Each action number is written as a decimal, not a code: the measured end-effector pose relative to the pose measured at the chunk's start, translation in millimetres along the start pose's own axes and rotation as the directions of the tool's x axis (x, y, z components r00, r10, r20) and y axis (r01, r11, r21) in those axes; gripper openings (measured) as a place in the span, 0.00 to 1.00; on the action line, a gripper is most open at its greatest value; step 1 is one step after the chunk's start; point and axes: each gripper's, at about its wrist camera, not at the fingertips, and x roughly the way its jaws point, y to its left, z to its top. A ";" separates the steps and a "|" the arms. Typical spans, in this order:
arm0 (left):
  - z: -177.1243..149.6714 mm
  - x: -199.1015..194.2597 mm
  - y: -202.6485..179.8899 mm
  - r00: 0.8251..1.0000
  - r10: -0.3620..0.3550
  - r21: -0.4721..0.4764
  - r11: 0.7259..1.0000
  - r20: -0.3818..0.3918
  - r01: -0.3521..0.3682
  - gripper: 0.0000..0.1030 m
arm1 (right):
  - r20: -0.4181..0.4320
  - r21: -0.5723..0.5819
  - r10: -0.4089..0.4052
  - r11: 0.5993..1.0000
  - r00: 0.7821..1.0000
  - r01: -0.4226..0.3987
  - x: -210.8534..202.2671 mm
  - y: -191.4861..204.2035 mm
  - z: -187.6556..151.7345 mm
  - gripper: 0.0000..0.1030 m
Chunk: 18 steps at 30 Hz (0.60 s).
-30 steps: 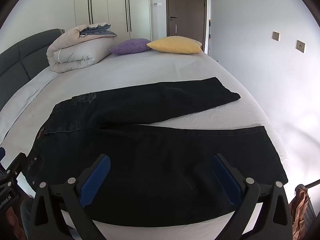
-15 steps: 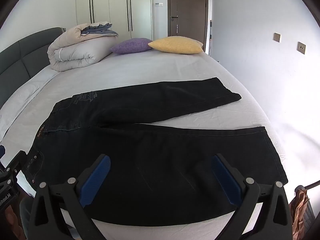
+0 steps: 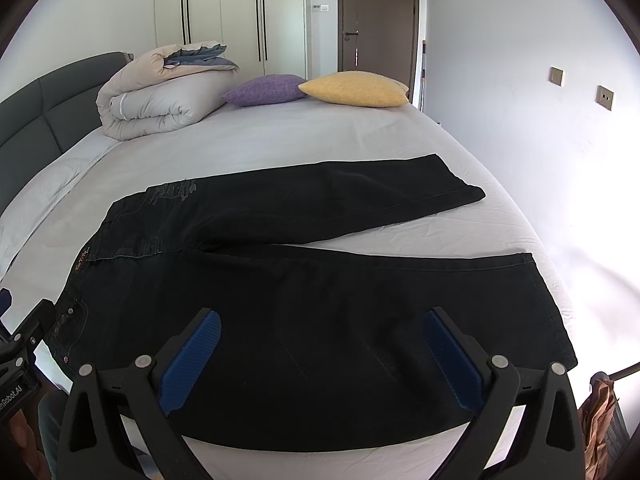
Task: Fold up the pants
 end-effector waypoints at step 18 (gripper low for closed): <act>-5.9 13.2 1.3 1.000 -0.002 -0.005 1.000 -0.010 0.001 1.00 | -0.001 -0.006 -0.001 1.000 1.000 0.001 -0.4 3.5 -1.7 1.00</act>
